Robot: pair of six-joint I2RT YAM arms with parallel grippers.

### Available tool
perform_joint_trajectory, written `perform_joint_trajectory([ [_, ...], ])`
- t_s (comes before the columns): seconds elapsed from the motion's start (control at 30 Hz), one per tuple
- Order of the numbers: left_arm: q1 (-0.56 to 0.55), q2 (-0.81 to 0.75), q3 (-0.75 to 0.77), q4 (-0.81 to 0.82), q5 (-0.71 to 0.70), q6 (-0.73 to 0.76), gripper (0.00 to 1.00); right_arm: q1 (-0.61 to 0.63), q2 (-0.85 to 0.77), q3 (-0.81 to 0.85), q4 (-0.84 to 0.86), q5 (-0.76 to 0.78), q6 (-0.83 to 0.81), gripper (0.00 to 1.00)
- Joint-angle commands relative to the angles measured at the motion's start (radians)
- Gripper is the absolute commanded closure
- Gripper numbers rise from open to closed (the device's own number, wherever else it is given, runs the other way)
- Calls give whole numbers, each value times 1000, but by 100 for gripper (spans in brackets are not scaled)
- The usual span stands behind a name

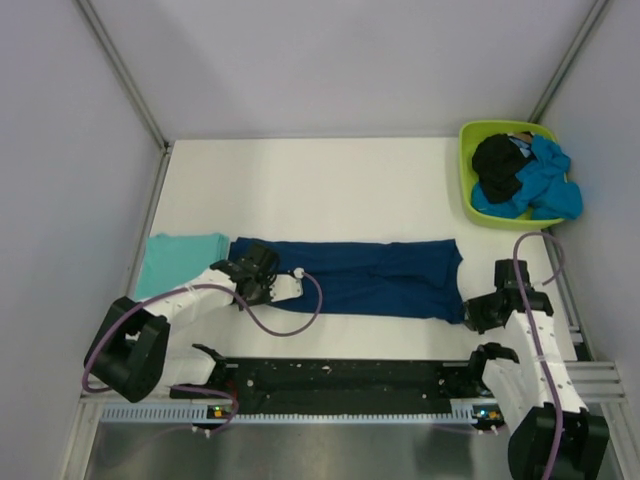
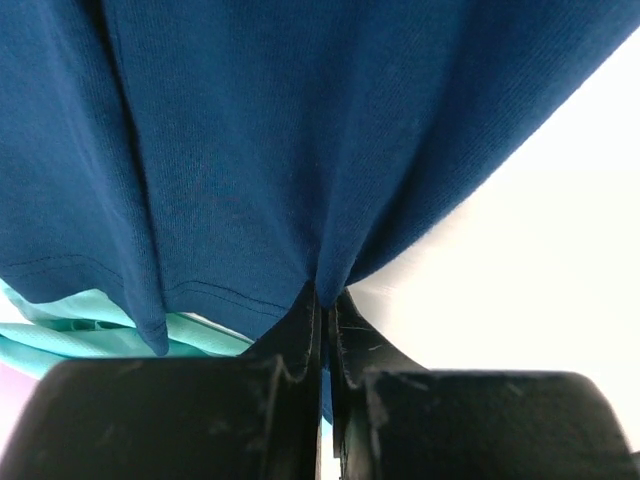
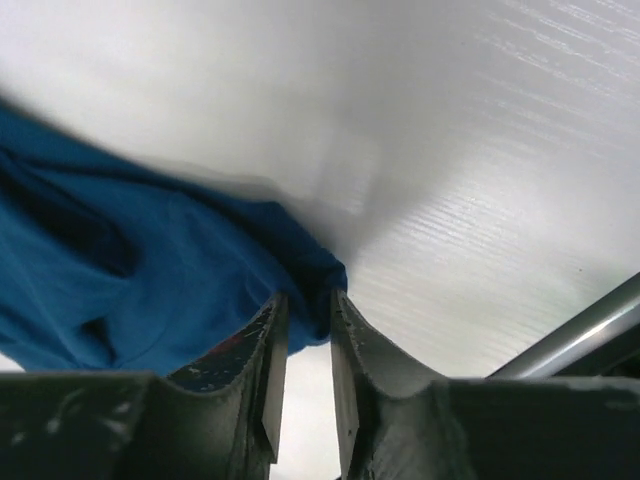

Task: Fold and stack the t-shirts
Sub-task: Rotate the tshirt 90 degrees

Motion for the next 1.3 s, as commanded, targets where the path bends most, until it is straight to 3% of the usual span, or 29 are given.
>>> perform_joint_trajectory([
  [0.0,5,-9,44,-70,28,-12,100,-4,61,-36,120,49,36,86],
  [0.07,5,-20,49,-93,22,-14,100,-4,86,-27,132,71,15,100],
  [0.3,10,-20,61,-150,0,-3,100,-18,98,-19,160,80,-31,100],
  [0.5,14,-34,61,-243,-49,46,100,-89,182,33,162,190,-184,100],
  [0.83,8,-36,103,-465,330,84,100,-89,250,53,218,151,-306,100],
  [1.0,-36,-31,118,-539,437,83,100,-89,305,95,301,149,-387,100],
  [1.03,-71,-31,112,-539,442,77,97,-87,333,104,321,145,-407,100],
  [1.13,-157,-45,87,-510,416,34,65,-87,414,139,353,140,-451,100],
  [1.2,-174,-74,110,-563,436,81,47,-83,448,157,364,137,-473,100],
  [1.27,-150,-106,202,-649,491,110,45,-69,465,170,372,146,-493,100],
])
